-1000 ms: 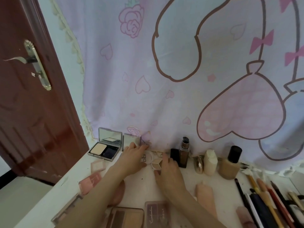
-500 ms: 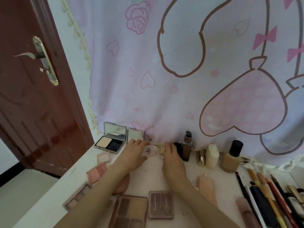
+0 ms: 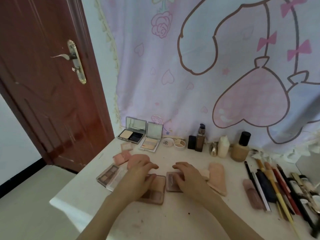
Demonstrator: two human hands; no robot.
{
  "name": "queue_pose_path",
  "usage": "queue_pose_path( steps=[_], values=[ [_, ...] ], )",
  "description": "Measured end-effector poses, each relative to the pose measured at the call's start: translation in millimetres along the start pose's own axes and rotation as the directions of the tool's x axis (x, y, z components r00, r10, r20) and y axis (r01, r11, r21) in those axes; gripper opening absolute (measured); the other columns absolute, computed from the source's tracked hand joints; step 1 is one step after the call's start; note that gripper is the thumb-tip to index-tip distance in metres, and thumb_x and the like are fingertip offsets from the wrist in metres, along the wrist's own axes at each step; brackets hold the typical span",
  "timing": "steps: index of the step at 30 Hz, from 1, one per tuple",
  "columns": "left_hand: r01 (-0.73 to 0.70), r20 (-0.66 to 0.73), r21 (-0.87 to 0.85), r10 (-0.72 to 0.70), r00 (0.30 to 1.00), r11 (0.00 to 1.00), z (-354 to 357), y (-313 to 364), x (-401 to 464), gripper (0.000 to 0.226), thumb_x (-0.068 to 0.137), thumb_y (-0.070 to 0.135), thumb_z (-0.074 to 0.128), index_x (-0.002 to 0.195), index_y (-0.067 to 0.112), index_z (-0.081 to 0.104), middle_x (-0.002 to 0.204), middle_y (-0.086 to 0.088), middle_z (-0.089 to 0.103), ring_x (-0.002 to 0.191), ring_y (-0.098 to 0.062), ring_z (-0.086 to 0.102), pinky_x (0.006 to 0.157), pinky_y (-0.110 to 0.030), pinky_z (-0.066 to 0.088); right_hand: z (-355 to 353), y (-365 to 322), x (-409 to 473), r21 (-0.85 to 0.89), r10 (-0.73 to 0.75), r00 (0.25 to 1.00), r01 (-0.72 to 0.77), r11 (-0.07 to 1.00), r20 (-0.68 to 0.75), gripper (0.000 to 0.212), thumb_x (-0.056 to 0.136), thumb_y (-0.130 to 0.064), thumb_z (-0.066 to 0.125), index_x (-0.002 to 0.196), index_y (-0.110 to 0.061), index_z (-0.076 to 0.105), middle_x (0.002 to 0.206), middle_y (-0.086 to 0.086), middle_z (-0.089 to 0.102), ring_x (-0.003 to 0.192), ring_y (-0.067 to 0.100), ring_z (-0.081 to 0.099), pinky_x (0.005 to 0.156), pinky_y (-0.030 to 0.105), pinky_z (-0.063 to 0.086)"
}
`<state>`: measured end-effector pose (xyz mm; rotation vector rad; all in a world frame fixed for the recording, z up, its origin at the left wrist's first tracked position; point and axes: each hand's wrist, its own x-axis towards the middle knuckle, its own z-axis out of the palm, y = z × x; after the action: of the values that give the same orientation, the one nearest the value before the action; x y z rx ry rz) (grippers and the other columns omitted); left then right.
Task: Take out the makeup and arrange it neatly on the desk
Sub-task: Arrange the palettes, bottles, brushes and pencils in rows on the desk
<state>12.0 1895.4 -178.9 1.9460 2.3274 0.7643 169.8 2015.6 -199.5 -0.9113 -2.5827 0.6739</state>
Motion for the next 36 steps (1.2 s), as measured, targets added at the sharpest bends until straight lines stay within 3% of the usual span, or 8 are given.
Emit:
queue_pose_path(
  steps=[6, 13, 17, 21, 24, 28, 32, 36],
  values=[
    [-0.097, -0.002, -0.012, 0.097, 0.995, 0.995, 23.7, 18.8, -33.0, 0.035, 0.093, 0.030, 0.047, 0.127, 0.024, 0.054, 0.130, 0.011, 0.048, 0.120, -0.007, 0.037, 0.101, -0.013, 0.023, 1.4, 8.6, -31.7, -0.005, -0.035, 0.984, 0.037, 0.999, 0.177, 0.063, 0.089, -0.037, 0.054, 0.145, -0.020, 0.029, 0.150, -0.005, 0.026, 0.135, 0.010, 0.027, 0.109, 0.020, 0.022],
    [-0.090, -0.200, 0.033, 0.095, 0.975, 0.995, 34.0, 32.8, -44.8, 0.024, 0.085, 0.012, 0.063, 0.109, 0.012, 0.068, 0.110, 0.003, 0.065, 0.101, -0.017, 0.059, 0.085, -0.033, 0.050, 13.2, 10.0, -40.6, 0.102, -0.021, 0.993, 0.033, 0.994, -0.114, 0.061, 0.082, -0.027, 0.065, 0.137, -0.017, 0.042, 0.131, 0.002, 0.044, 0.116, 0.010, 0.041, 0.093, 0.009, 0.025],
    [-0.076, -0.242, 0.073, 0.091, 0.966, 0.995, 36.0, 32.4, -43.8, 0.029, 0.086, 0.016, 0.063, 0.114, 0.012, 0.063, 0.107, 0.003, 0.066, 0.100, -0.017, 0.061, 0.088, -0.031, 0.048, 14.9, 7.9, -34.9, 0.367, 0.097, 0.970, -0.008, 0.930, -0.225, 0.058, 0.079, -0.023, 0.070, 0.132, -0.018, 0.047, 0.121, -0.001, 0.052, 0.110, 0.010, 0.049, 0.092, 0.015, 0.036],
    [-0.059, -0.221, 0.042, 0.067, 0.973, 0.997, 36.6, 32.6, -45.1, 0.045, 0.091, 0.030, 0.054, 0.134, 0.019, 0.046, 0.120, 0.005, 0.058, 0.113, -0.011, 0.049, 0.100, -0.027, 0.034, 11.9, 1.0, -33.9, 0.500, 0.111, 0.971, 0.010, 0.866, -0.212, 0.058, 0.077, -0.018, 0.074, 0.130, -0.019, 0.048, 0.108, -0.006, 0.056, 0.097, 0.003, 0.054, 0.079, 0.004, 0.040],
    [-0.060, -0.227, -0.033, 0.051, 0.973, 0.998, 37.8, 32.4, -44.8, 0.046, 0.089, 0.029, 0.057, 0.133, 0.022, 0.046, 0.125, 0.005, 0.053, 0.112, -0.010, 0.045, 0.093, -0.015, 0.027, 12.2, -5.2, -34.1, 0.587, 0.097, 0.976, 0.037, 0.809, -0.195, 0.055, 0.077, -0.012, 0.075, 0.123, -0.025, 0.049, 0.104, -0.007, 0.059, 0.091, -0.008, 0.057, 0.076, 0.002, 0.041],
    [-0.024, -0.373, -0.181, -0.046, 0.927, 0.983, 36.8, 33.9, -40.4, 0.021, 0.084, 0.008, 0.063, 0.105, 0.008, 0.065, 0.106, -0.004, 0.061, 0.088, -0.019, 0.060, 0.074, -0.020, 0.043, 13.3, -10.0, -36.9, 0.788, 0.121, 0.983, 0.034, 0.615, -0.137, 0.057, 0.073, -0.019, 0.076, 0.122, -0.027, 0.049, 0.108, -0.006, 0.064, 0.093, -0.007, 0.062, 0.076, 0.008, 0.047],
    [-0.097, -0.529, -0.142, 0.007, 0.849, 0.985, 38.3, 36.0, -41.6, 0.020, 0.084, 0.014, 0.057, 0.094, 0.000, 0.067, 0.096, -0.011, 0.066, 0.085, -0.014, 0.059, 0.076, -0.018, 0.043, 14.0, -9.8, -40.3, 0.983, 0.105, 0.994, -0.044, 0.176, 0.026, 0.043, 0.075, -0.032, 0.064, 0.114, -0.013, 0.062, 0.115, 0.011, 0.066, 0.103, 0.018, 0.065, 0.082, 0.025, 0.052],
    [-0.131, -0.557, -0.140, 0.031, 0.830, 0.982, 40.6, 35.4, -42.5, 0.019, 0.077, 0.007, 0.066, 0.095, 0.000, 0.069, 0.097, -0.010, 0.068, 0.089, -0.015, 0.062, 0.078, -0.023, 0.048, 12.2, -11.1, -40.6, 0.985, 0.028, 0.987, -0.158, 0.068, 0.156, 0.036, 0.085, -0.034, 0.050, 0.100, -0.012, 0.073, 0.106, 0.010, 0.070, 0.094, 0.017, 0.068, 0.074, 0.023, 0.054]
  ],
)
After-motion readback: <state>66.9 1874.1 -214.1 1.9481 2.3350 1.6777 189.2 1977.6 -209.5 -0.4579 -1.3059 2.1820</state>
